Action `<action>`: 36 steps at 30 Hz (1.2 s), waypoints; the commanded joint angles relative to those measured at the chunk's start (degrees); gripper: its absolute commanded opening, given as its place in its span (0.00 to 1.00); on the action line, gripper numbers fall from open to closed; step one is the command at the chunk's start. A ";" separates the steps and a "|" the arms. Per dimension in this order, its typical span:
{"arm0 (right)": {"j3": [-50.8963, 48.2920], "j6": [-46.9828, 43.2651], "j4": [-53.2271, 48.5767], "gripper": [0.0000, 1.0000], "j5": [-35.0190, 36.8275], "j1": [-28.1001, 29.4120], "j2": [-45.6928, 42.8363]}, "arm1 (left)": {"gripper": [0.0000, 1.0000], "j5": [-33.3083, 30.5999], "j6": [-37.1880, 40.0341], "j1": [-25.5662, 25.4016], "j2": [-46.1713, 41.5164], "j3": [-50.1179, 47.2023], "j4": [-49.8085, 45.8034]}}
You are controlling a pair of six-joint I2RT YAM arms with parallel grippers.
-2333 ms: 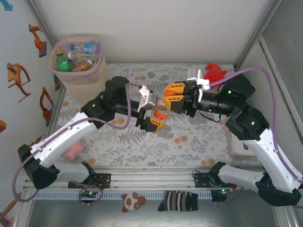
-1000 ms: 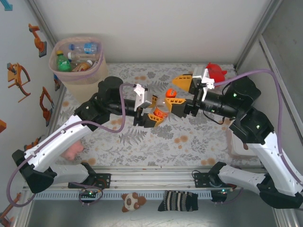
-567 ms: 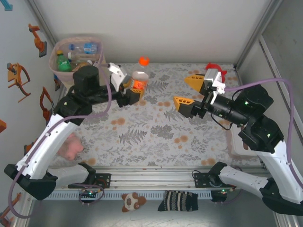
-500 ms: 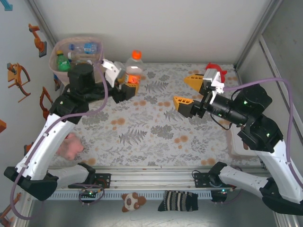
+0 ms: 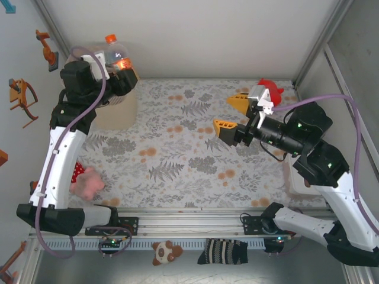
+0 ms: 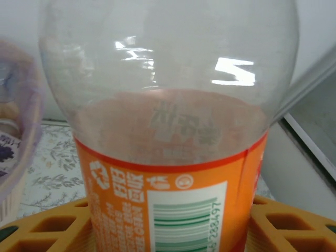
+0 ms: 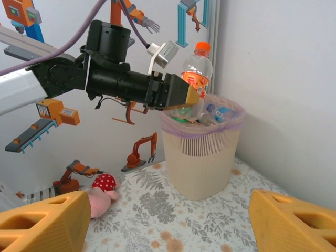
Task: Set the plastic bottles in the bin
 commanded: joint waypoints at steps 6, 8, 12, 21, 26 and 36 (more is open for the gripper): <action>-1.45 -0.11 1.32 0.78 1.24 -0.21 -0.32 | 0.28 -17.91 -20.85 2.45 4.03 4.89 -1.14; -1.47 -0.22 1.33 0.78 1.05 -0.19 -0.18 | 0.27 -19.06 -25.00 3.86 5.52 6.48 -2.89; -1.84 -0.28 1.43 0.78 1.26 -0.23 -0.17 | 0.26 -20.47 -33.15 6.95 9.16 10.78 -8.19; -2.50 -0.45 1.15 0.77 1.97 -0.22 -0.08 | 0.31 -13.48 -47.03 12.94 18.65 18.09 -13.27; -3.36 -0.47 0.99 0.77 2.93 -0.22 -0.65 | 0.37 -8.87 -50.75 14.22 23.44 20.76 -13.53; -4.02 -0.37 0.65 0.77 4.17 -0.22 -1.23 | 0.63 -7.73 -55.38 14.59 23.68 19.15 -13.66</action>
